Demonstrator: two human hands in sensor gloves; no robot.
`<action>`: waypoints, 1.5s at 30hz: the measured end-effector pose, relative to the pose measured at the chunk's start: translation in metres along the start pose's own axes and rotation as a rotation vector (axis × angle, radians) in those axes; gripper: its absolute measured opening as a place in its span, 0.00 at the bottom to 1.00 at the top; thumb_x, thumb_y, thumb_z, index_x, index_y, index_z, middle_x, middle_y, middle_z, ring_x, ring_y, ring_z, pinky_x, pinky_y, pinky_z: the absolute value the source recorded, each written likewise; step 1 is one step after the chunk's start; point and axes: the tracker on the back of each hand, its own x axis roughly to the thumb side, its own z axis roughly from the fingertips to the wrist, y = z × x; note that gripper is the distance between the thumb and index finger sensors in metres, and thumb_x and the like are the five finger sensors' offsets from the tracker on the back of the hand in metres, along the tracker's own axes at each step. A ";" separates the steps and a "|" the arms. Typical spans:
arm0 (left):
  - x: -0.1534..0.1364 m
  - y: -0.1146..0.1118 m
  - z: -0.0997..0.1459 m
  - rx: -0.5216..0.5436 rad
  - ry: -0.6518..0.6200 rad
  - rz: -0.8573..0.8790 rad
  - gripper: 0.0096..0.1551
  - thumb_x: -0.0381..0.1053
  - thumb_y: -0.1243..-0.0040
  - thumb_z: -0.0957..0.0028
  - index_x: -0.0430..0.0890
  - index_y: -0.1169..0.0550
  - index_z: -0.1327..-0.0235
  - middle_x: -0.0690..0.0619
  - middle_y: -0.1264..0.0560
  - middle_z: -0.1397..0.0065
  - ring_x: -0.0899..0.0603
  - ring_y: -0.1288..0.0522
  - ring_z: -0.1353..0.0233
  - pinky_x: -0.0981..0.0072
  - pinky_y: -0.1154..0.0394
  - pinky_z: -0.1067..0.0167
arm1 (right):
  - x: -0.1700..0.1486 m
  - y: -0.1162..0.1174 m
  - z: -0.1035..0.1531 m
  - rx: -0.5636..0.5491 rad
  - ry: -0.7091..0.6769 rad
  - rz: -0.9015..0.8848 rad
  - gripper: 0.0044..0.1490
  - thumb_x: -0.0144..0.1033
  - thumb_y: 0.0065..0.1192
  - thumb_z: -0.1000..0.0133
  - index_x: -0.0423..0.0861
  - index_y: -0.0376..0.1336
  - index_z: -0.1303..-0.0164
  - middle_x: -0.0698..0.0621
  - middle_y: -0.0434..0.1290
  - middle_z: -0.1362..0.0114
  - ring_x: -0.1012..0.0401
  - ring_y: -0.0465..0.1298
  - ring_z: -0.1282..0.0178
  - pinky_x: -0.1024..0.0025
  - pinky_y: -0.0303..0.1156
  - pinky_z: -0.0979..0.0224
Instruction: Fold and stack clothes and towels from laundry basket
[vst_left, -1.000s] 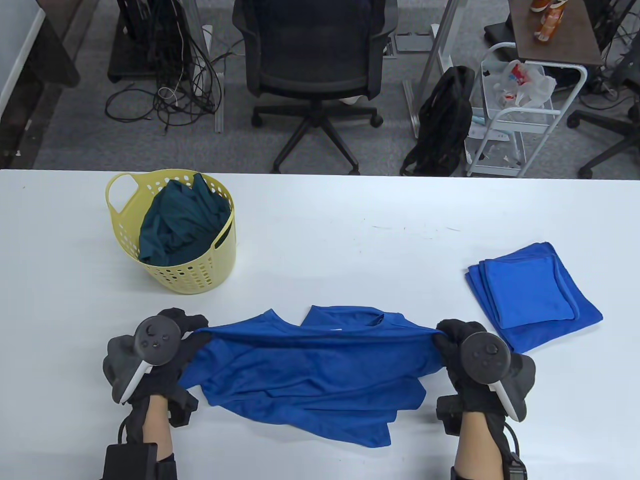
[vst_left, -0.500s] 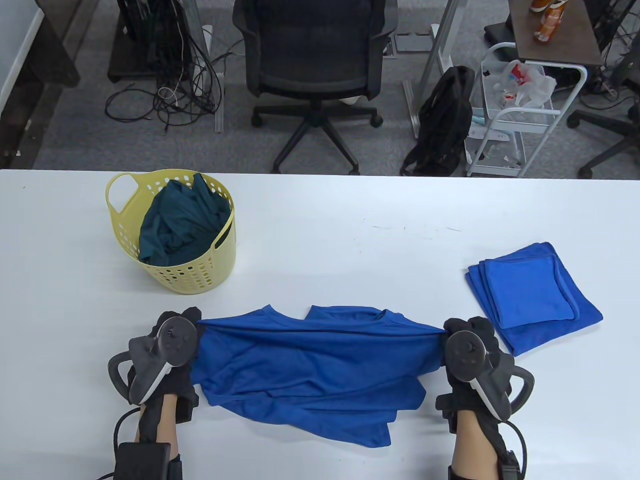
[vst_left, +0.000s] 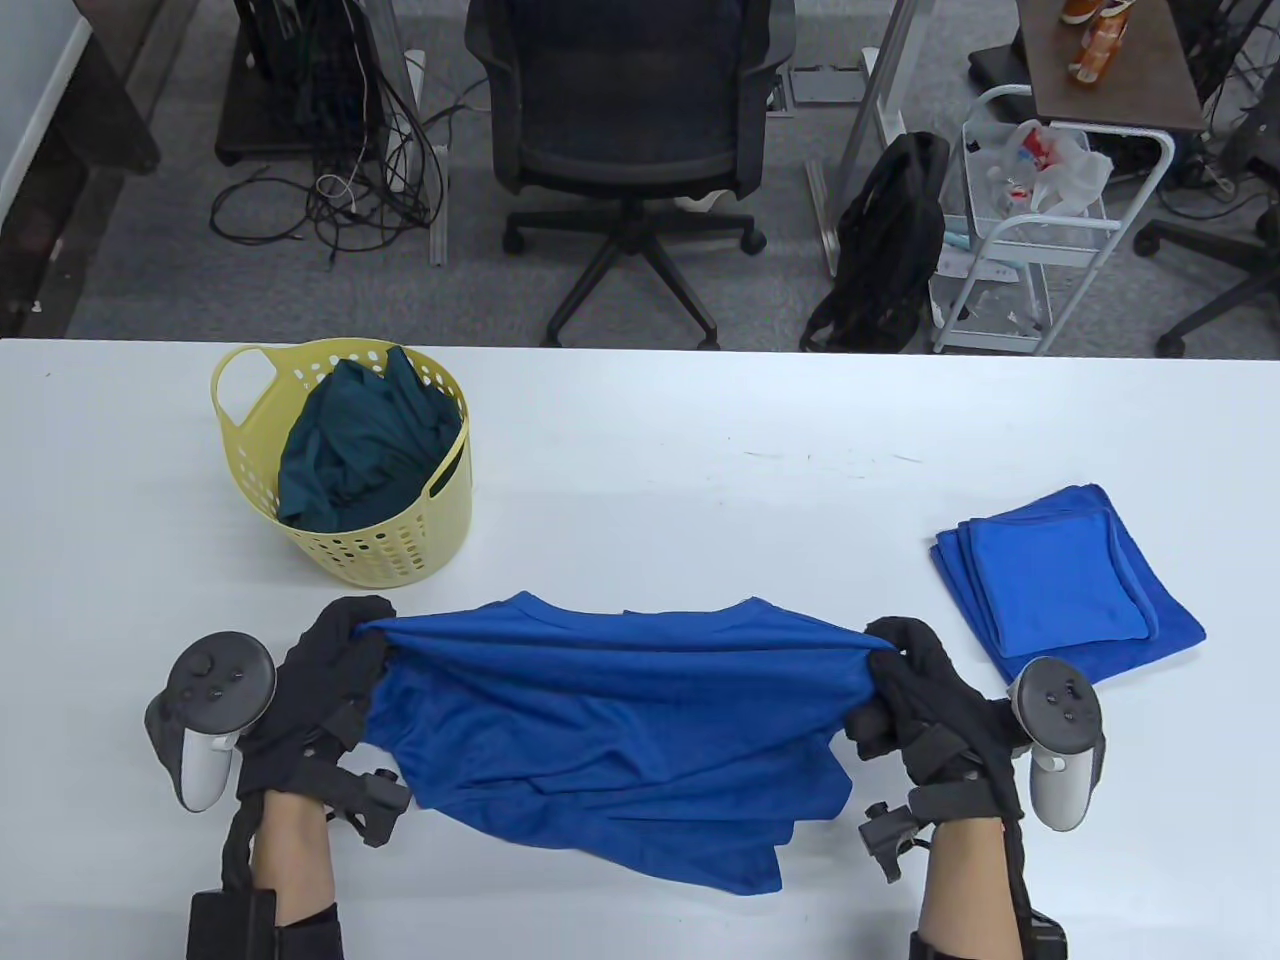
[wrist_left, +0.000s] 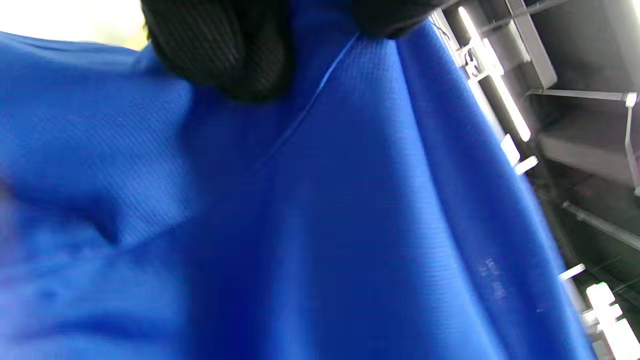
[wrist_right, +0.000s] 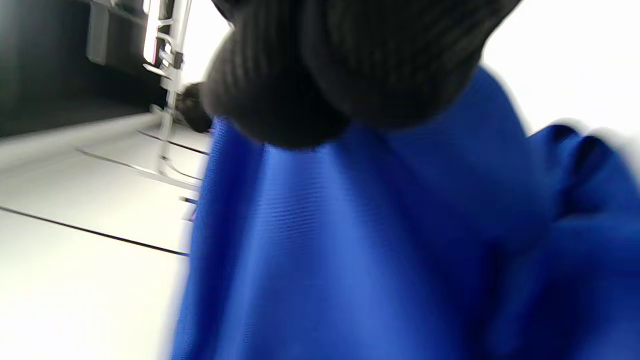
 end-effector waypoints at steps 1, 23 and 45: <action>0.001 -0.003 -0.001 -0.017 0.002 -0.120 0.24 0.58 0.53 0.28 0.47 0.28 0.27 0.47 0.24 0.31 0.38 0.22 0.35 0.48 0.24 0.35 | 0.000 -0.001 0.000 -0.008 0.027 0.101 0.26 0.30 0.46 0.30 0.37 0.57 0.22 0.39 0.76 0.45 0.68 0.81 0.65 0.77 0.84 0.63; 0.249 0.073 -0.064 0.670 -0.589 -0.197 0.25 0.53 0.58 0.32 0.52 0.43 0.23 0.51 0.35 0.18 0.45 0.24 0.23 0.64 0.21 0.28 | 0.212 -0.083 -0.011 -0.738 -0.857 0.042 0.25 0.29 0.44 0.36 0.44 0.54 0.27 0.42 0.51 0.13 0.48 0.62 0.17 0.44 0.54 0.19; 0.028 -0.097 0.007 -0.446 -0.212 -0.793 0.24 0.59 0.53 0.32 0.60 0.33 0.24 0.42 0.26 0.21 0.40 0.18 0.28 0.57 0.18 0.33 | -0.037 -0.034 -0.011 0.275 0.107 0.668 0.25 0.32 0.48 0.31 0.44 0.60 0.24 0.35 0.70 0.23 0.40 0.77 0.32 0.38 0.69 0.27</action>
